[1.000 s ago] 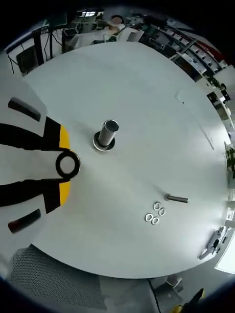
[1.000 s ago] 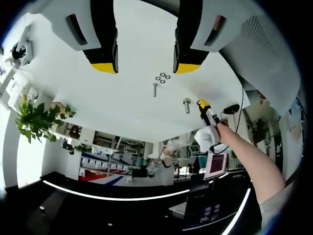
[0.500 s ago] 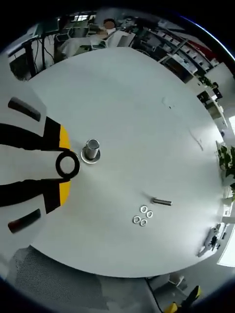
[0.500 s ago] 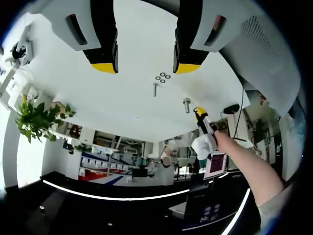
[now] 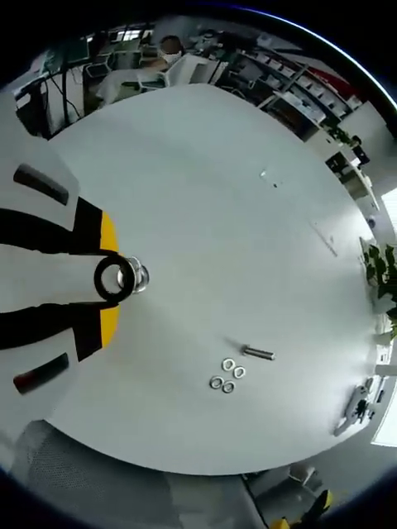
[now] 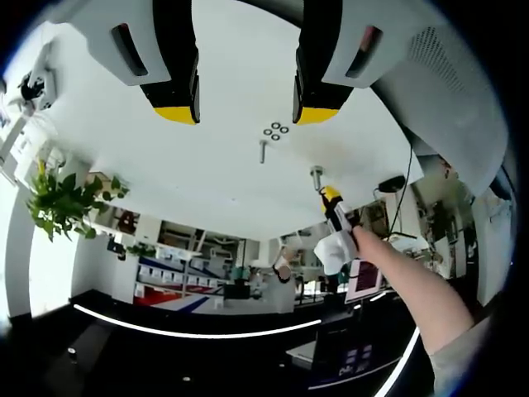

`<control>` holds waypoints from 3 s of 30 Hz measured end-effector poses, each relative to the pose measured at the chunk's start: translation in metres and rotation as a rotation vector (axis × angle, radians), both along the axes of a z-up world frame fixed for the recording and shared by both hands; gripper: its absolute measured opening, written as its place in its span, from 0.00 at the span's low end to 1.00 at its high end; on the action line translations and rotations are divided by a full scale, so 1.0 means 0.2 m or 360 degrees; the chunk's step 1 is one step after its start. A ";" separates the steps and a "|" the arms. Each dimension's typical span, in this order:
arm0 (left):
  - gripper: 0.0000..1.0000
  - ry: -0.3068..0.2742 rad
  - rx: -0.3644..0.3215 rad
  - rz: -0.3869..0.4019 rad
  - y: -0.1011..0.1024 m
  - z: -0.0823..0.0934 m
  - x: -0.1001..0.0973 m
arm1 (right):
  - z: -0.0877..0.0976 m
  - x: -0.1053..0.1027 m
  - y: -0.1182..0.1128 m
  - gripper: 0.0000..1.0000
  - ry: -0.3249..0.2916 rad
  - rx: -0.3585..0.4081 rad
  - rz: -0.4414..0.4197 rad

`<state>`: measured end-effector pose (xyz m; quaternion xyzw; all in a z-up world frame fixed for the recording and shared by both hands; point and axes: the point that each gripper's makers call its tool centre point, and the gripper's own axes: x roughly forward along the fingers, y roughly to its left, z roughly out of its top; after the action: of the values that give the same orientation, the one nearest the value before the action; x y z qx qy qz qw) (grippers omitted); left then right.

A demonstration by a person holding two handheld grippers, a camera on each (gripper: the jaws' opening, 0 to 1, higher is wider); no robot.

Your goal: Place the washer onto the threaded stud by aligning its center hole with the stud, sliding it down to the base, and recovering from edge contact or off-axis alignment until the washer reaches the visible bottom stop.

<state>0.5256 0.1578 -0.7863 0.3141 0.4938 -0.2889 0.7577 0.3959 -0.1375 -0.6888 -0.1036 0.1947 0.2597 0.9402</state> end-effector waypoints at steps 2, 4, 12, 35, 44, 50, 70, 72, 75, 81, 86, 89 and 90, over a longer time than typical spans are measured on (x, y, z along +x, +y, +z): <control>0.19 0.0000 0.0005 0.0005 0.00 0.00 0.01 | 0.00 0.00 0.00 0.47 0.0001 0.0001 0.0000; 0.19 -0.0013 0.0014 0.0017 0.01 0.00 0.02 | 0.00 0.00 0.00 0.47 0.0002 -0.0002 0.0001; 0.19 -0.0008 0.0016 0.0013 -0.02 -0.02 0.05 | -0.01 0.00 0.00 0.47 0.0007 -0.0010 0.0002; 0.20 0.0043 0.0116 -0.0037 -0.02 -0.08 0.06 | -0.01 0.00 0.00 0.47 0.0014 -0.0015 0.0010; 0.20 0.0038 0.0108 -0.0005 -0.02 -0.06 0.04 | -0.01 0.00 0.00 0.47 0.0006 -0.0002 0.0011; 0.20 -0.0003 0.0097 0.0021 -0.02 -0.01 0.03 | 0.00 0.00 0.00 0.47 0.0004 -0.0004 0.0017; 0.23 -0.0135 -0.0215 0.0360 -0.02 0.14 -0.07 | -0.01 -0.01 0.02 0.47 0.0019 0.0004 0.0042; 0.22 -0.0164 -0.0215 0.0354 -0.01 0.16 -0.10 | -0.02 -0.01 0.01 0.47 0.0021 -0.0001 0.0031; 0.22 -0.0173 -0.0273 0.0393 -0.02 0.18 -0.14 | -0.01 -0.01 0.02 0.47 0.0016 -0.0001 0.0045; 0.23 -0.0198 -0.0384 0.0431 -0.04 0.20 -0.22 | -0.02 -0.01 0.02 0.47 0.0032 -0.0014 0.0054; 0.23 -0.0224 -0.0399 0.0444 -0.02 0.21 -0.27 | -0.02 -0.02 0.02 0.47 0.0030 -0.0013 0.0058; 0.23 -0.0276 -0.0468 0.0474 -0.02 0.24 -0.27 | -0.03 -0.02 0.03 0.47 0.0037 -0.0021 0.0070; 0.23 -0.0291 -0.0475 0.0469 -0.02 0.24 -0.27 | -0.03 -0.02 0.03 0.47 0.0044 -0.0017 0.0067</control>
<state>0.4707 0.1534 -0.7379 0.1480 0.4155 -0.2154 0.8713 0.3919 -0.1311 -0.6950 -0.1092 0.2068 0.2799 0.9311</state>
